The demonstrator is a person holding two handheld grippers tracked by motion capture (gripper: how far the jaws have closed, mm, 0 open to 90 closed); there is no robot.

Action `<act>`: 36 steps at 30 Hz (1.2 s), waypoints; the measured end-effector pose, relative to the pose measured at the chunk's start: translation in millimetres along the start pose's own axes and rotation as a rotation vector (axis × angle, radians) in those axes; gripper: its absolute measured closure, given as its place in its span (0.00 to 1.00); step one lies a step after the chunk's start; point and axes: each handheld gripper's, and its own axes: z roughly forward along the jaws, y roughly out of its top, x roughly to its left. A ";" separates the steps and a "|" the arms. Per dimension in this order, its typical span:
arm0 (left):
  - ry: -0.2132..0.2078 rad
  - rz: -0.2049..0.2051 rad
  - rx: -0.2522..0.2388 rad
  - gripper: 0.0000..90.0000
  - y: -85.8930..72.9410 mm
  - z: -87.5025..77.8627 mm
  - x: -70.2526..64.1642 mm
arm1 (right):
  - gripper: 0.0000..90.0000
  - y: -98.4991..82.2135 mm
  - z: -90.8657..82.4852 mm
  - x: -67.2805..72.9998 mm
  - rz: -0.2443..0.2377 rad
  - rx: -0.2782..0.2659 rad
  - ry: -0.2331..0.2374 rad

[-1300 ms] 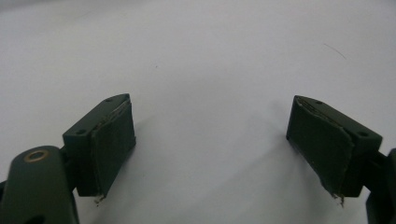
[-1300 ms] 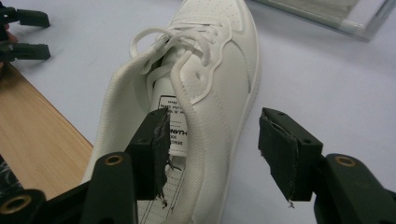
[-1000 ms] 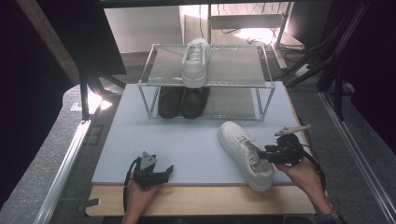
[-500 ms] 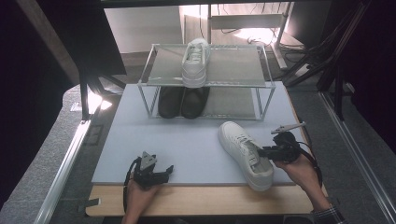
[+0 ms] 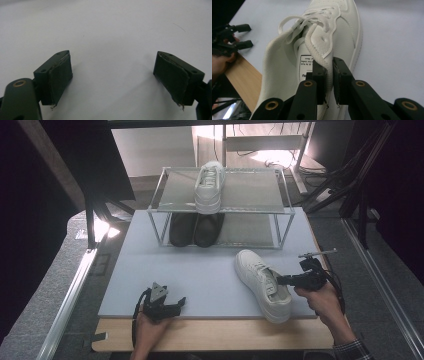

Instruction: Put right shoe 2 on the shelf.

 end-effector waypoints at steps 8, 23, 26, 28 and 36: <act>0.000 0.000 0.000 0.17 0.0 0.0 0.0 | 0.92 0.4 -5.5 -6.8 0.084 -0.039 0.071; 0.000 0.000 0.000 0.17 0.0 0.0 0.0 | 0.93 10.9 -16.0 0.4 0.102 -0.079 0.122; 0.000 0.000 0.000 0.17 0.0 0.0 0.0 | 0.93 13.9 -19.2 2.0 0.103 -0.089 0.131; 0.000 0.000 0.001 0.17 0.0 0.0 0.1 | 0.93 16.2 -21.9 3.0 0.103 -0.097 0.136; 0.000 0.002 0.000 0.17 0.1 0.0 0.2 | 0.93 27.6 -35.1 8.3 0.098 -0.132 0.155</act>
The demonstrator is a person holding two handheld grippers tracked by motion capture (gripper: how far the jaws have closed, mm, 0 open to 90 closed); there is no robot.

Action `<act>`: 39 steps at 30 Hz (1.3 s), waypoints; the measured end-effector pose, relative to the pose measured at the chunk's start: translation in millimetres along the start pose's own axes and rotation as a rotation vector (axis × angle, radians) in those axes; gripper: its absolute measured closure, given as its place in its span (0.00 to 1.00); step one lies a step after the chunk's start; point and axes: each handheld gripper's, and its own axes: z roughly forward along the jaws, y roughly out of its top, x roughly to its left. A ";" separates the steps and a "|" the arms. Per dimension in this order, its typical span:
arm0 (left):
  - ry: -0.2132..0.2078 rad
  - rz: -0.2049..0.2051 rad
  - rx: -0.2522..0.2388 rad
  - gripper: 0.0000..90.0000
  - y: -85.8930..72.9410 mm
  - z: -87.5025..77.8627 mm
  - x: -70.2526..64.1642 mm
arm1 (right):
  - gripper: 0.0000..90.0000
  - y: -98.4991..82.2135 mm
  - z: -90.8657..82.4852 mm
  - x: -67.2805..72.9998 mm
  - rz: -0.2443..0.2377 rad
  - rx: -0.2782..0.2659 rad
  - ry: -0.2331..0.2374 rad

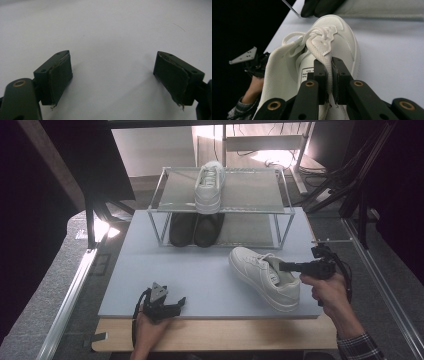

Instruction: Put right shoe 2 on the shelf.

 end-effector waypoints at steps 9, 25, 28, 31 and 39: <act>0.000 -0.002 -0.002 0.17 0.0 0.2 -0.1 | 0.93 17.3 -8.1 10.9 0.000 -0.034 0.017; 0.001 -0.002 -0.002 0.17 0.0 0.2 0.0 | 0.93 52.2 -21.8 35.8 0.004 -0.084 0.058; 0.000 -0.001 0.001 0.17 0.1 -0.1 0.1 | 0.93 58.6 -24.4 40.8 0.000 -0.093 0.064; 0.000 -0.001 0.001 0.17 0.1 0.0 0.1 | 0.93 64.9 -27.3 46.7 -0.001 -0.103 0.069; -0.001 -0.001 0.000 0.17 0.0 0.1 0.1 | 0.93 81.5 -36.5 56.7 0.005 -0.133 0.081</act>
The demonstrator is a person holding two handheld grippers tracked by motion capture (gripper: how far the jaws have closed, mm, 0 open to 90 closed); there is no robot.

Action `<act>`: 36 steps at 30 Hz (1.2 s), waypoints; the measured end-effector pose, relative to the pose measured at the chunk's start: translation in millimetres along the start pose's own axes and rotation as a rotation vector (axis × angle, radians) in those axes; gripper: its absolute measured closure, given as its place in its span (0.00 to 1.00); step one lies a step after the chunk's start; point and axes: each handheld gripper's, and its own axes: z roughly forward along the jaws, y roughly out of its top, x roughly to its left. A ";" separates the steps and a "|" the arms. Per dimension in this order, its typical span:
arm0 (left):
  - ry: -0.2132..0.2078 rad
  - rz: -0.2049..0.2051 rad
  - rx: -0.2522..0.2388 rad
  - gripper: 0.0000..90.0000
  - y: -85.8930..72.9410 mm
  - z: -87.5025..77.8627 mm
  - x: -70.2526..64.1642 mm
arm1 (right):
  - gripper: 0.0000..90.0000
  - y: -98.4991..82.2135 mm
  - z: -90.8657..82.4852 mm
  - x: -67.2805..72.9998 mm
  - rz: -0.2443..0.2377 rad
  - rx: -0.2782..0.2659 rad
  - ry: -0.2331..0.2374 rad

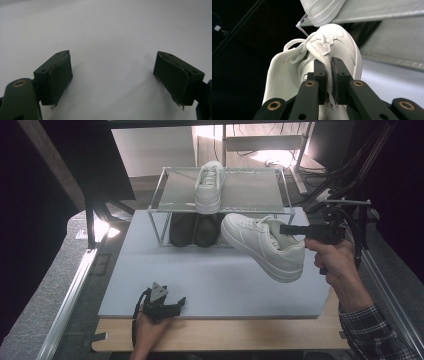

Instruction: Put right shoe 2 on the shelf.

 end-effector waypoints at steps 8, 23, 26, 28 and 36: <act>0.000 0.000 0.000 0.17 0.0 0.0 0.0 | 0.93 15.4 -2.4 3.9 0.006 -0.040 -0.007; -0.001 0.003 0.003 0.17 0.0 -0.2 0.2 | 0.93 43.8 0.0 -0.1 0.022 -0.139 -0.082; 0.001 0.003 0.002 0.17 0.0 -0.3 0.2 | 0.93 49.1 5.9 -2.2 0.031 -0.155 -0.101; 0.000 0.004 0.003 0.17 0.0 -0.3 0.3 | 0.93 52.8 10.0 -4.2 0.047 -0.167 -0.109; 0.001 -0.002 0.000 0.17 -0.1 -0.1 -0.1 | 0.93 63.1 28.3 -10.3 0.064 -0.202 -0.155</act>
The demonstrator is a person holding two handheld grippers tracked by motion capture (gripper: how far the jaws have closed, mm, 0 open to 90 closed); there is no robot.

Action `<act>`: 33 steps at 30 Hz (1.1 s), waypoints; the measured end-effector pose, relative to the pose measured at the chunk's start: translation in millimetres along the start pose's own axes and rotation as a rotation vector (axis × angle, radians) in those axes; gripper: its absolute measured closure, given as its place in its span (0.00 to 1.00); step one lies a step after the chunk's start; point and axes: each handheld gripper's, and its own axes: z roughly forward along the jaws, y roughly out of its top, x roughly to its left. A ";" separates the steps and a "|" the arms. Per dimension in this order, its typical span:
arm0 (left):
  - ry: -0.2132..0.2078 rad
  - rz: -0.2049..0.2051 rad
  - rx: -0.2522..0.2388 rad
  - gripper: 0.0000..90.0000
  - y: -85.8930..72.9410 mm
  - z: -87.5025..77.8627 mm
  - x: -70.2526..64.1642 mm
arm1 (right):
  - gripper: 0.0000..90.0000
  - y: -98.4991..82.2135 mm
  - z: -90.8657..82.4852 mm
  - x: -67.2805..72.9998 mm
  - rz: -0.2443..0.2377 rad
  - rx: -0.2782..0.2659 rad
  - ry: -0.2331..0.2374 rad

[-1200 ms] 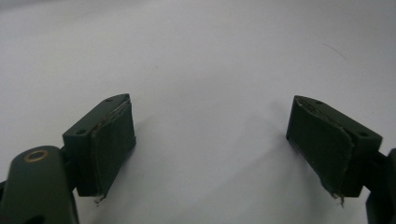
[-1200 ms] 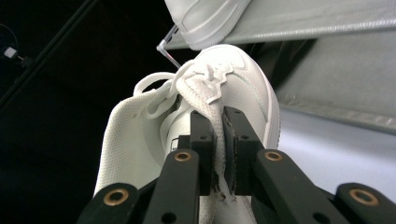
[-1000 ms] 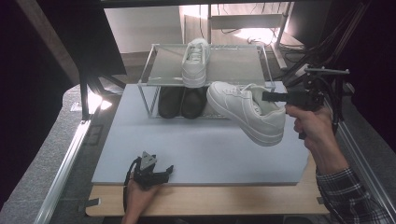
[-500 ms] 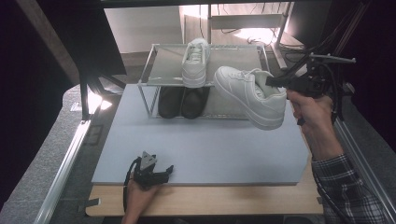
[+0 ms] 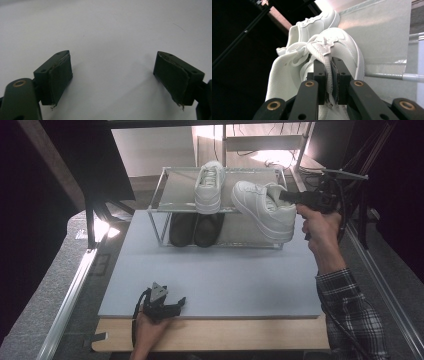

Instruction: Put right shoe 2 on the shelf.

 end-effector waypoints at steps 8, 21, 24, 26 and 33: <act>0.001 0.003 0.000 0.17 0.0 0.0 0.2 | 0.93 2.0 22.2 2.3 0.007 -0.022 -0.037; 0.000 0.003 0.000 0.17 0.0 0.0 0.2 | 0.92 6.4 58.0 4.3 0.008 -0.057 -0.101; 0.000 0.003 0.000 0.17 0.0 0.0 0.2 | 0.92 6.5 64.6 4.8 0.013 -0.066 -0.103; 0.000 0.003 0.000 0.17 0.0 0.0 0.2 | 0.92 6.3 69.1 5.4 0.015 -0.073 -0.106; 0.000 0.003 0.000 0.17 0.0 0.0 0.2 | 0.90 2.5 83.6 11.1 0.000 -0.079 -0.129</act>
